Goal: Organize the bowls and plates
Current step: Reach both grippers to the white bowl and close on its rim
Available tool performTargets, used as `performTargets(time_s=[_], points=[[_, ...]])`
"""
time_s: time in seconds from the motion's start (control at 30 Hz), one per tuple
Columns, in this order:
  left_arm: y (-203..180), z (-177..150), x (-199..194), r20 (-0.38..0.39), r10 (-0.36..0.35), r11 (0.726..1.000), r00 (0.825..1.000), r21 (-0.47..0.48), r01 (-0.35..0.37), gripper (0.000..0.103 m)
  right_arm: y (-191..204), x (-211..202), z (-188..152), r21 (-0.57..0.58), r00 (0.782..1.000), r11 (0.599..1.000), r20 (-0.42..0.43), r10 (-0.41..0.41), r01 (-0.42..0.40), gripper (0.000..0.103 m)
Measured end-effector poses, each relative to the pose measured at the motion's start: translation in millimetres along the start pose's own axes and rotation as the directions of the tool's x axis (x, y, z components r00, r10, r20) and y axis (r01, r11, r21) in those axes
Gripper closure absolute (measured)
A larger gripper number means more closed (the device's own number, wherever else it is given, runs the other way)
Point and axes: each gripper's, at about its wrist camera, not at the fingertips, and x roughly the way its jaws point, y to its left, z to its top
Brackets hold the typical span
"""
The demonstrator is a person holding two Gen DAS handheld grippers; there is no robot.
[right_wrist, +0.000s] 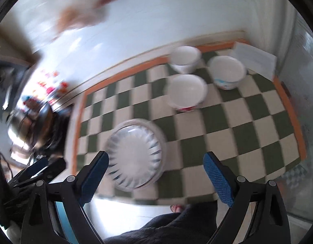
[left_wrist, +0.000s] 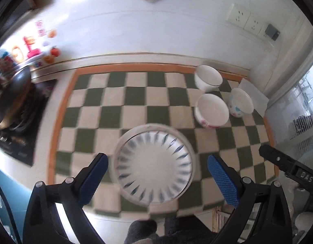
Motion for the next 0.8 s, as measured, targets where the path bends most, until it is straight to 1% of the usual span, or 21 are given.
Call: performTargets(time_s=[0.03,0.1,0.17,0.2,0.3,0.37,0.4,0.43,0.47,0.5,0.53,0.57,0.63,0.67,0.73,0.8], points=[[-6,9,11,-0.010,0.000,1.000,1.000,-0.004,0.000,0.003,-15,11,12,0.017,1.000,1.000,-0.015,-0.007,0.008,0.007],[-20,30,40,-0.044,-0.007,1.000,0.999,-0.007,0.007,0.003,-44,37,37,0.054,0.998,0.999,-0.064,0.008,-0.005,0.008],[-33,49,74,-0.087,-0.032,0.999,0.996,-0.017,0.031,0.003,-69,66,63,0.076,0.994,0.997,-0.106,0.027,-0.019,0.011],[-39,60,95,-0.122,-0.040,0.999,0.992,-0.027,0.037,0.003,-76,77,73,0.080,0.993,0.997,-0.117,0.031,-0.022,0.013],[-49,78,136,-0.194,-0.080,0.996,0.978,-0.043,0.073,0.006,-94,118,103,0.074,0.984,0.997,-0.173,0.040,-0.027,0.019],[-57,88,161,-0.240,-0.103,0.994,0.965,-0.047,0.094,0.016,-99,146,120,0.056,0.974,0.998,-0.219,0.049,-0.038,0.024],[-60,92,171,-0.258,-0.106,0.994,0.960,-0.052,0.095,0.017,-100,158,126,0.047,0.970,0.998,-0.236,0.048,-0.038,0.027],[-63,95,182,-0.276,-0.097,0.995,0.956,-0.054,0.086,0.023,-100,167,130,0.035,0.967,0.999,-0.252,0.045,-0.038,0.032],[-66,98,190,-0.290,-0.099,0.995,0.952,-0.056,0.086,0.030,-101,181,136,0.022,0.961,0.999,-0.275,0.038,-0.033,0.034],[-69,100,199,-0.310,-0.100,0.995,0.945,-0.058,0.086,0.034,-101,190,139,0.018,0.956,0.999,-0.289,0.041,-0.037,0.037],[-71,102,206,-0.323,-0.097,0.995,0.941,-0.054,0.084,0.042,-102,198,142,0.014,0.952,0.999,-0.302,0.043,-0.041,0.042],[-73,103,212,-0.335,-0.095,0.995,0.937,-0.048,0.083,0.047,-102,207,144,0.004,0.948,0.999,-0.316,0.033,-0.034,0.044],[-76,106,223,-0.357,-0.095,0.995,0.929,-0.043,0.085,0.055,-101,221,148,0.001,0.940,0.999,-0.339,0.035,-0.036,0.056],[-77,107,229,-0.369,-0.092,0.996,0.925,-0.043,0.082,0.060,-102,227,150,0.003,0.937,0.999,-0.349,0.034,-0.035,0.060],[-78,110,237,-0.384,-0.092,0.996,0.919,-0.040,0.083,0.066,-102,235,153,0.000,0.933,1.000,-0.358,0.024,-0.026,0.074],[-79,111,242,-0.396,-0.100,0.995,0.913,-0.042,0.091,0.071,-102,239,153,-0.002,0.932,1.000,-0.363,0.013,-0.015,0.081]])
